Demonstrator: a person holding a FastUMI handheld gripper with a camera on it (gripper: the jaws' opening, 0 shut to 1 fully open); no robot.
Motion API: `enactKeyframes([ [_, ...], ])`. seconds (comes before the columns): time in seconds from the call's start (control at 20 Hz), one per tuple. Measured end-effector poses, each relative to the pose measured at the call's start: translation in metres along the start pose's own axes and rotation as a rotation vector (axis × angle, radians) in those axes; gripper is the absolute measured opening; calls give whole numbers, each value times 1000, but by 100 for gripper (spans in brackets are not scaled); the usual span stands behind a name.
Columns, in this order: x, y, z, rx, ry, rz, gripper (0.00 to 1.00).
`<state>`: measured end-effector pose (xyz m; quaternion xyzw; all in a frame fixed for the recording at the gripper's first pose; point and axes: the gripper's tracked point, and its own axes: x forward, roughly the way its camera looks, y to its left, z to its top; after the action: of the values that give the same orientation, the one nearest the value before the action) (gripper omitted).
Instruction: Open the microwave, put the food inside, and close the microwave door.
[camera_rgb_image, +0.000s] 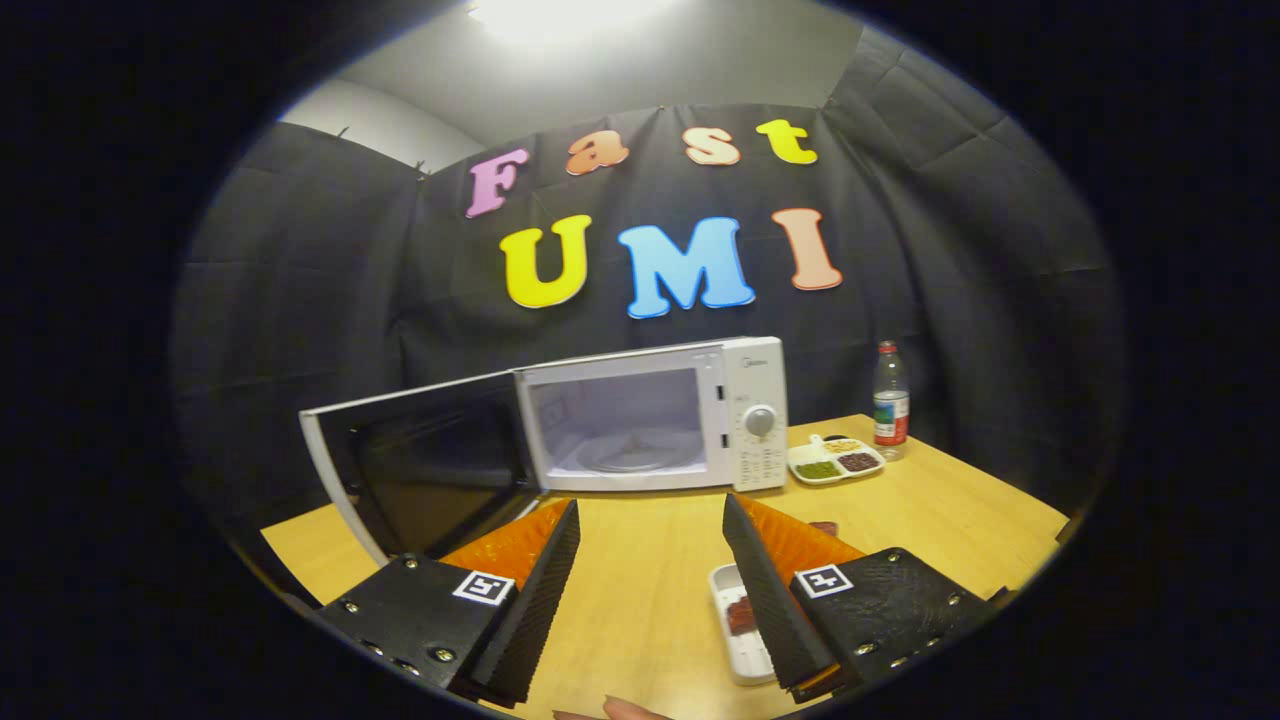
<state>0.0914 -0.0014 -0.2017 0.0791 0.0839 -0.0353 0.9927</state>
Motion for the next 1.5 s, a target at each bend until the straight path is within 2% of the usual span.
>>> enactKeyframes([
  [0.25, 29, -93, -26, 30, 64, -117, 87],
  [0.45, 50, -94, -47, 233, 162, 13, 87],
  [0.65, 66, -100, -70, 281, 235, 60, 87],
  [0.7, 69, -99, -75, 309, 241, 74, 81],
  [0.75, 67, -100, -73, 341, 229, 77, 69],
  [0.8, 67, -101, -72, 385, 220, 80, 39],
  [0.9, 65, -96, -69, 498, 218, 116, 28],
  [1.0, 61, -88, -58, 703, 220, 173, 12],
  [1.05, 65, -89, -59, 732, 227, 172, 12],
  [1.15, 60, -91, -57, 695, 216, 138, 12],
  [1.3, 52, -82, -30, 682, 185, 146, 12],
  [1.5, 52, -64, 0, 605, 155, 147, 12],
])
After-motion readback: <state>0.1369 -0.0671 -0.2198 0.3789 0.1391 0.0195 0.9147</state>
